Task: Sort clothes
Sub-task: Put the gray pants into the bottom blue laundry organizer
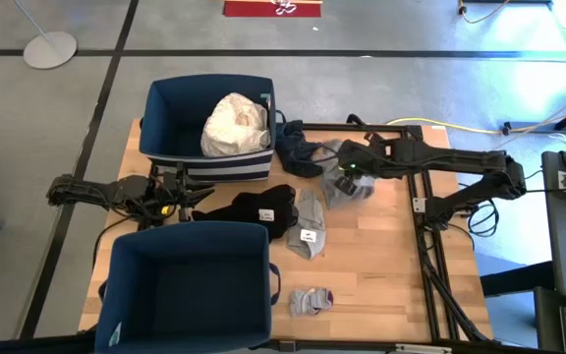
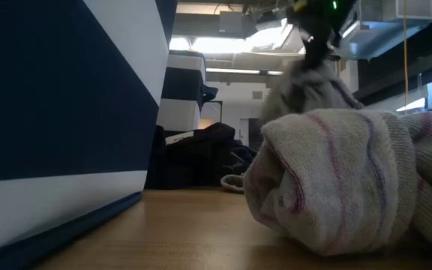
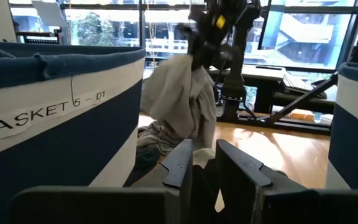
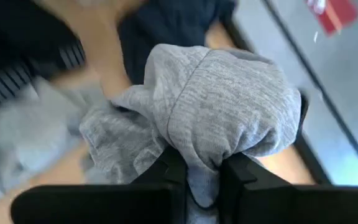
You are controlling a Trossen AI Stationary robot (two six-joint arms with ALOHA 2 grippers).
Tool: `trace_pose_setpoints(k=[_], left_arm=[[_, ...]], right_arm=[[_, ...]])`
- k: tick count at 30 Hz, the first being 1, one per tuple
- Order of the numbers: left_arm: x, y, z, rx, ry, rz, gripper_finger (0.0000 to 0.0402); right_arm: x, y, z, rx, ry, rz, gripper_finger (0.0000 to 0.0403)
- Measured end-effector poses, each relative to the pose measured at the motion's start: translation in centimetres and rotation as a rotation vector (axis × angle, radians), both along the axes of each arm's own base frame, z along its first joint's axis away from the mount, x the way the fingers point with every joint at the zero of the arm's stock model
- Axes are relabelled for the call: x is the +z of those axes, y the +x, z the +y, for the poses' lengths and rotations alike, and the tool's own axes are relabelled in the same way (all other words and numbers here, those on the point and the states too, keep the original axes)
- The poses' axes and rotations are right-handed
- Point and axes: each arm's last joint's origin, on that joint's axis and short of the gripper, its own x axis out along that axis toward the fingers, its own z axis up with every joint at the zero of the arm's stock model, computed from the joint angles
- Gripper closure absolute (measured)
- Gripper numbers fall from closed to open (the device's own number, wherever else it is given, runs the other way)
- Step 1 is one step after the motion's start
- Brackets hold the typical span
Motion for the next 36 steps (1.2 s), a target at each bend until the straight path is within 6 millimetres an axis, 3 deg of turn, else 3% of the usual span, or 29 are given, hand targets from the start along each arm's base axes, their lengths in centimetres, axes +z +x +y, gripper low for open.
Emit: trace_pose_setpoints(k=[8, 14, 22, 36], left_arm=[[0.0, 0.0, 0.0, 0.0, 0.0, 0.0, 0.0341], [0.0, 0.0, 0.0, 0.0, 0.0, -0.002, 0.0341], [0.2, 0.0, 0.0, 0.0, -0.006, -0.021, 0.0341], [0.2, 0.0, 0.0, 0.0, -0.004, -0.027, 0.0341]], right_arm=[[7.0, 1.5, 1.4, 0.134, -0.134, -0.306, 0.036], [10.2, 2.3, 1.6, 0.255, -0.244, -0.469, 0.036], [13.2, 3.7, 2.0, 0.467, -0.347, -0.763, 0.036], [15.2, 5.6, 2.6, 0.693, -0.422, -1.076, 0.0361]])
